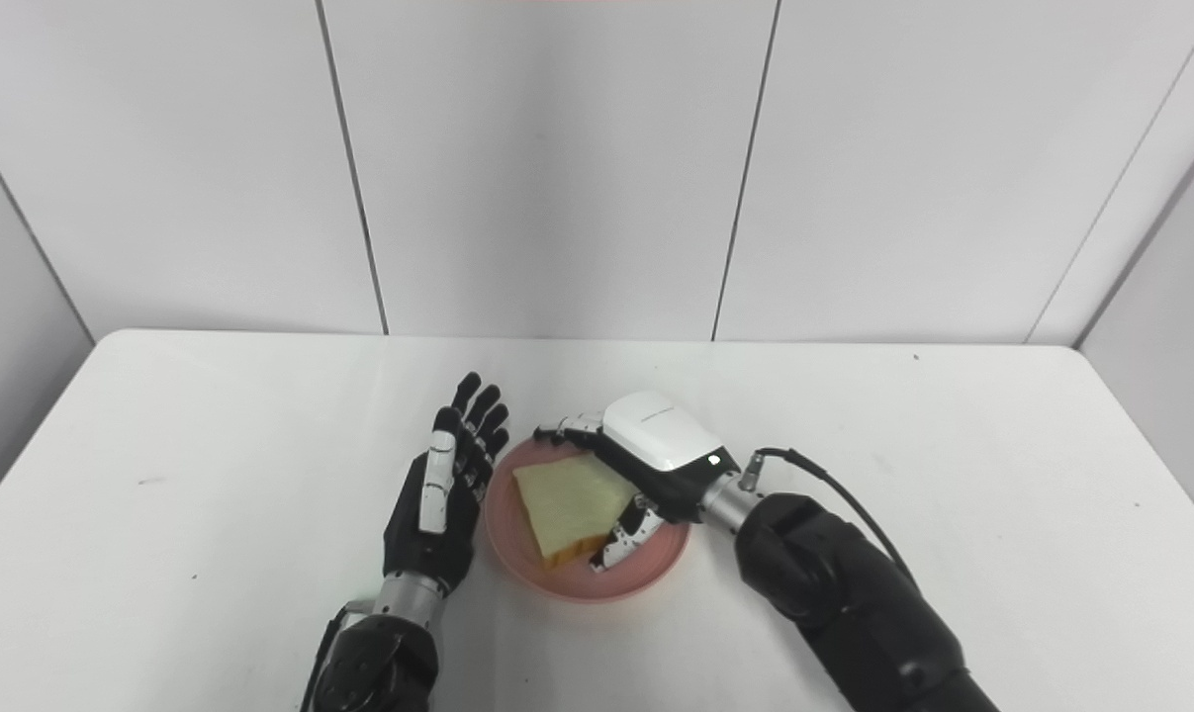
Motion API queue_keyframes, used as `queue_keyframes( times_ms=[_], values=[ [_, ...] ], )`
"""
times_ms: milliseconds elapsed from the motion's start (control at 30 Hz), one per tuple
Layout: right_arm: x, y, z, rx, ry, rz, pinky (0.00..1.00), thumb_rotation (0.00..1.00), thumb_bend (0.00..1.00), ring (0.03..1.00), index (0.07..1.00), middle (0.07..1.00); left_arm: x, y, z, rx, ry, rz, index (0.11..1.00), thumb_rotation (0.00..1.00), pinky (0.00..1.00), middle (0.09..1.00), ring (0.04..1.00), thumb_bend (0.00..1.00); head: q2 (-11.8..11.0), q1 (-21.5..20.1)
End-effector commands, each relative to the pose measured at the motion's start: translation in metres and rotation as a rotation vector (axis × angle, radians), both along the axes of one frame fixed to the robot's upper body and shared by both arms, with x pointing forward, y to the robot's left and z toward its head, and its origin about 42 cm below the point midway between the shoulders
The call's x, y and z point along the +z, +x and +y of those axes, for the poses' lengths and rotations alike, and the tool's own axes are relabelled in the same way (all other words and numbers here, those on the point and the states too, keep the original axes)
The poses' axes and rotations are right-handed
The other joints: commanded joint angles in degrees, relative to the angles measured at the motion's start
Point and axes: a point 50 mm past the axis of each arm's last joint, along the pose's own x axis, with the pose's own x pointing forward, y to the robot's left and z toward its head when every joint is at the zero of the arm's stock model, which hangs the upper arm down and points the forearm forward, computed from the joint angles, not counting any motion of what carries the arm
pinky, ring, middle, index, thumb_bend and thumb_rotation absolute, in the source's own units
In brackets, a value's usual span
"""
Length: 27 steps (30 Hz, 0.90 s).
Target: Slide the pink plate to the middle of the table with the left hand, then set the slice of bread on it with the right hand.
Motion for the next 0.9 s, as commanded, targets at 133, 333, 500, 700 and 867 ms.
queue_keyframes(
  times_ms=[133, 333, 500, 700, 867],
  values=[
    [0.019, -0.013, -0.017, 0.001, 0.072, -0.053, 0.82, 0.13, 0.79, 0.892, 0.891, 0.920, -0.026, -0.018, 0.005, 0.004, 0.002, 0.070, 0.959, 0.89, 0.99, 0.970, 0.969, 0.67, 0.01, -0.31],
    [0.024, -0.025, -0.024, 0.004, 0.139, -0.066, 0.83, 0.10, 0.79, 0.918, 0.982, 0.963, -0.024, -0.017, 0.010, 0.008, 0.028, 0.075, 0.968, 0.91, 1.00, 0.974, 0.976, 0.70, -0.09, -0.13],
    [0.021, -0.034, -0.030, -0.013, 0.225, -0.061, 0.84, 0.13, 0.76, 0.939, 1.000, 0.996, -0.020, -0.015, 0.021, 0.032, 0.033, 0.077, 0.984, 0.95, 1.00, 0.998, 0.996, 0.69, -0.08, -0.32],
    [-0.001, -0.037, -0.042, -0.080, 0.478, -0.035, 0.84, 0.21, 0.73, 0.981, 1.000, 1.000, -0.021, -0.014, 0.026, 0.045, 0.065, 0.074, 0.985, 0.95, 1.00, 1.000, 1.000, 0.72, -0.28, -0.35],
    [-0.018, -0.036, -0.048, -0.099, 0.642, -0.057, 0.89, 0.35, 0.70, 0.999, 1.000, 1.000, -0.021, -0.014, 0.029, 0.065, 0.094, 0.046, 0.981, 0.96, 1.00, 0.998, 0.999, 0.71, -0.44, -0.16]
  ],
)
